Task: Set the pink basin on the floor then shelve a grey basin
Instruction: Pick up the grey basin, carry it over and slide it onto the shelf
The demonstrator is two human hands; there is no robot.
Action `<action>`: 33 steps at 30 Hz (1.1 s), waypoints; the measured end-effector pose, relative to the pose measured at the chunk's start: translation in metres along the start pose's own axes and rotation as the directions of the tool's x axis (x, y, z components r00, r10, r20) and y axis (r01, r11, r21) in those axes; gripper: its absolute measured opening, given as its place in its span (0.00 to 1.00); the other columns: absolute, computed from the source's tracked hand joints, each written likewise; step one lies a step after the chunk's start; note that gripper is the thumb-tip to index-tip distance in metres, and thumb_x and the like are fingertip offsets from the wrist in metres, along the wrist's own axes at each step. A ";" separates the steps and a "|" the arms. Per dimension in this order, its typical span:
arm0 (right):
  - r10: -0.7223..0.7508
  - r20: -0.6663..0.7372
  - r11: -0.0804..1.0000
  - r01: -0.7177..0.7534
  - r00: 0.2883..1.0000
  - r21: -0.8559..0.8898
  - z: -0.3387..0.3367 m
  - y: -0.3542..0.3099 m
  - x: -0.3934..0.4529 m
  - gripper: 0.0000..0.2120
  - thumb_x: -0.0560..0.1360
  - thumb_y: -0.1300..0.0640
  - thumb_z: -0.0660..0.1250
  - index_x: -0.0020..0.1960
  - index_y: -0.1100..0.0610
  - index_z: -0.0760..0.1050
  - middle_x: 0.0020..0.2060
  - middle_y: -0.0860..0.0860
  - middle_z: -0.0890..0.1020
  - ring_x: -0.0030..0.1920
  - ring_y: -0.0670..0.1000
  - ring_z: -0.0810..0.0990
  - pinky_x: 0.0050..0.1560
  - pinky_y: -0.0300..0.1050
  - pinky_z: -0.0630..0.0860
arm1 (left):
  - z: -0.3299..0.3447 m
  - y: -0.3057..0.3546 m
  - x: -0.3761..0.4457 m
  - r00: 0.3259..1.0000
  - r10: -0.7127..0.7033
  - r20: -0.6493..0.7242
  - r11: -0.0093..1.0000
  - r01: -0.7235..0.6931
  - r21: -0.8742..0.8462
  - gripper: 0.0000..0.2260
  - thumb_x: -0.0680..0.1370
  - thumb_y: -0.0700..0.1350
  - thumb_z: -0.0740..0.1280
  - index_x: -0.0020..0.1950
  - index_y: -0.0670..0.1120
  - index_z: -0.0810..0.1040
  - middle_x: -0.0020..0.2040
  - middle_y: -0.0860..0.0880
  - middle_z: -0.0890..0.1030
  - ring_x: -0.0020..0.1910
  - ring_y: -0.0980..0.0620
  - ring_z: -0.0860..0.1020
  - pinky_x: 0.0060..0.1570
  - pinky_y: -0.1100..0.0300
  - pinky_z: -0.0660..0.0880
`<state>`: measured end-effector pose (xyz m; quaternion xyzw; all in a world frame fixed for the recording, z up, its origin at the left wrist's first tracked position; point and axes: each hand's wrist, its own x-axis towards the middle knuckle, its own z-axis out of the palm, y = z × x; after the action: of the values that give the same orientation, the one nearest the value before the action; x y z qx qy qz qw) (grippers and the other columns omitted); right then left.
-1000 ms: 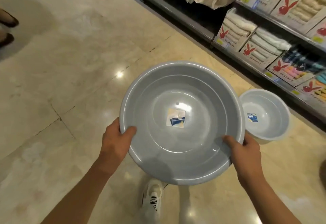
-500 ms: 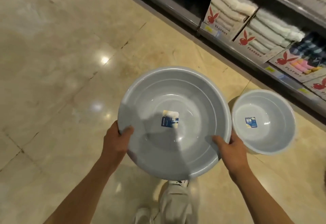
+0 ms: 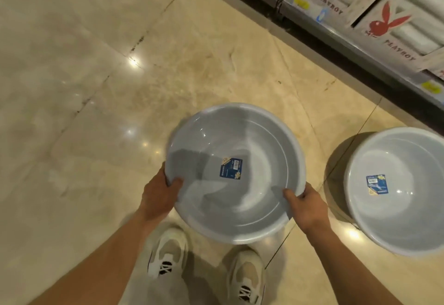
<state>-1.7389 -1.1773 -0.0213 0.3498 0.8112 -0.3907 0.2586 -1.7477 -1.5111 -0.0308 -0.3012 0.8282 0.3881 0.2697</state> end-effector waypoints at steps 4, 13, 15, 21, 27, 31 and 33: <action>0.062 0.030 0.998 -0.062 0.998 -0.001 0.023 0.015 0.014 0.10 0.79 0.49 0.69 0.56 0.53 0.75 0.38 0.48 0.80 0.39 0.48 0.78 0.34 0.42 0.70 | 0.019 -0.023 0.026 0.994 -0.095 -0.047 0.994 0.097 0.045 0.24 0.80 0.50 0.68 0.75 0.46 0.73 0.60 0.40 0.84 0.53 0.39 0.80 0.50 0.53 0.73; 0.170 0.047 0.927 -0.176 0.984 0.330 0.031 0.004 0.005 0.10 0.79 0.59 0.70 0.57 0.56 0.73 0.50 0.59 0.81 0.47 0.61 0.83 0.47 0.59 0.83 | -0.001 0.013 0.025 0.997 -0.052 -0.057 0.989 0.043 -0.143 0.14 0.74 0.50 0.69 0.52 0.42 0.75 0.47 0.43 0.81 0.46 0.39 0.79 0.43 0.47 0.79; 0.158 0.030 0.881 -0.155 0.987 0.447 0.012 -0.007 -0.014 0.08 0.78 0.61 0.70 0.54 0.52 0.75 0.49 0.58 0.83 0.48 0.60 0.84 0.45 0.57 0.83 | -0.015 0.045 0.013 0.999 0.003 -0.053 0.978 -0.014 -0.206 0.15 0.71 0.52 0.67 0.50 0.42 0.75 0.44 0.43 0.80 0.42 0.42 0.78 0.39 0.47 0.76; 0.096 -0.174 0.787 0.032 0.980 0.616 -0.078 -0.034 -0.093 0.09 0.75 0.61 0.73 0.55 0.54 0.81 0.41 0.49 0.87 0.38 0.48 0.84 0.31 0.38 0.78 | -0.049 0.139 -0.054 0.956 0.290 0.041 0.930 -0.271 -0.250 0.12 0.75 0.52 0.67 0.51 0.44 0.75 0.43 0.44 0.81 0.39 0.50 0.78 0.36 0.58 0.75; 0.059 -0.375 0.771 0.197 0.925 0.606 -0.177 -0.039 -0.165 0.08 0.73 0.60 0.74 0.52 0.53 0.81 0.36 0.48 0.85 0.33 0.45 0.80 0.29 0.35 0.76 | -0.049 0.223 -0.114 0.895 0.428 0.130 0.860 -0.358 -0.365 0.05 0.75 0.52 0.70 0.49 0.56 0.80 0.48 0.50 0.86 0.46 0.50 0.86 0.41 0.54 0.82; 0.134 -0.439 0.727 0.212 0.888 0.653 -0.221 -0.016 -0.182 0.07 0.74 0.61 0.72 0.50 0.52 0.81 0.35 0.46 0.85 0.31 0.42 0.80 0.28 0.33 0.75 | -0.026 0.261 -0.145 0.861 0.464 0.207 0.857 -0.378 -0.351 0.07 0.74 0.53 0.72 0.51 0.56 0.80 0.45 0.51 0.87 0.41 0.49 0.84 0.37 0.53 0.78; 0.176 -0.449 0.700 0.209 0.876 0.683 -0.240 0.004 -0.184 0.09 0.73 0.61 0.72 0.51 0.50 0.82 0.37 0.47 0.86 0.33 0.43 0.82 0.30 0.35 0.77 | -0.003 0.280 -0.156 0.852 0.473 0.226 0.862 -0.394 -0.319 0.10 0.72 0.53 0.73 0.51 0.55 0.81 0.43 0.52 0.87 0.39 0.51 0.84 0.33 0.59 0.78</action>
<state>-1.6566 -1.0470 0.2388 0.5005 0.6366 -0.5761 -0.1112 -1.8416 -1.3239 0.2110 -0.0760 0.7664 0.5853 0.2534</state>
